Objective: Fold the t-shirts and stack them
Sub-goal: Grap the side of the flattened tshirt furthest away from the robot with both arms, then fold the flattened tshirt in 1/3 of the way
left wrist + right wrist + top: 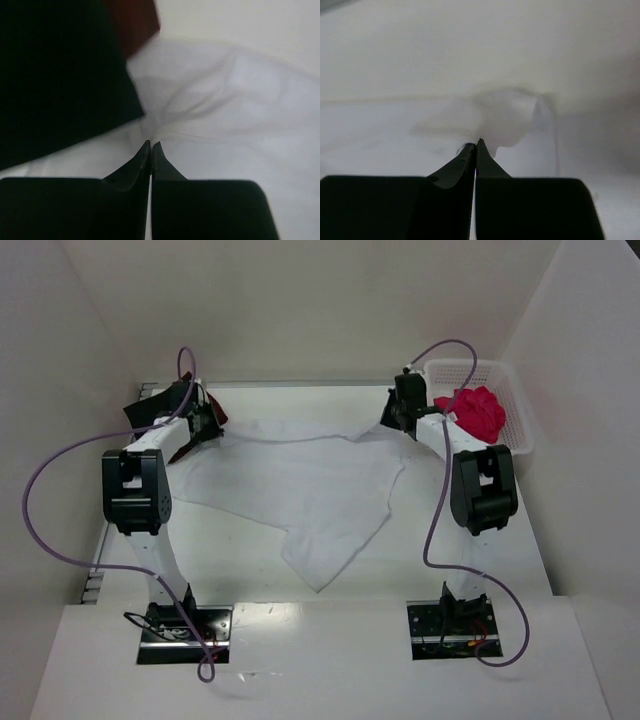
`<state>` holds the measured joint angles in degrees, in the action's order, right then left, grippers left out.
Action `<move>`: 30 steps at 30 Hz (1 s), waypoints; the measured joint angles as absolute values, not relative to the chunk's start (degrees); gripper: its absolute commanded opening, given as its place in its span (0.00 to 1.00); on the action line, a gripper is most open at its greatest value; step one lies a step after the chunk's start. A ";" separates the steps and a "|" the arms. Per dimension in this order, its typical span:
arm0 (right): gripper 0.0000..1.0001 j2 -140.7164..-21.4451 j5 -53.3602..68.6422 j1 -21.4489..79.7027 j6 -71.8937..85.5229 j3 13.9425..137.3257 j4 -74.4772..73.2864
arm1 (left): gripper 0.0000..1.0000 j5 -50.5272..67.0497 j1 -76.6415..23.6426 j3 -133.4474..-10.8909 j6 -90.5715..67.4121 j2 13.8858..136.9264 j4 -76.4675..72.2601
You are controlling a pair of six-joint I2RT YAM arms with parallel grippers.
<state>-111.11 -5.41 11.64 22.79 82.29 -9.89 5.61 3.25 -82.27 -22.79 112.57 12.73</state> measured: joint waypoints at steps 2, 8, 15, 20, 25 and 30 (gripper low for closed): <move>0.00 -116.05 -5.32 11.57 22.59 89.78 -8.15 | 0.00 4.97 3.25 -88.85 -22.70 116.12 11.54; 0.00 -119.94 -5.15 11.46 22.44 99.41 -7.02 | 0.00 4.32 3.90 -104.08 -22.46 121.68 9.10; 0.00 -117.62 -4.17 11.46 22.44 100.68 -6.62 | 0.00 4.80 5.56 -112.06 -22.23 123.94 8.99; 0.00 -111.66 -3.60 11.46 22.70 93.28 -5.90 | 0.00 6.69 6.13 -112.84 -20.86 125.04 9.91; 0.00 -105.46 -3.04 11.83 23.65 83.21 -4.96 | 0.00 7.68 6.20 -111.89 -19.00 125.83 11.27; 0.00 -102.24 -2.99 14.08 25.89 74.55 -3.93 | 0.00 8.26 6.13 -104.74 -17.33 124.54 11.21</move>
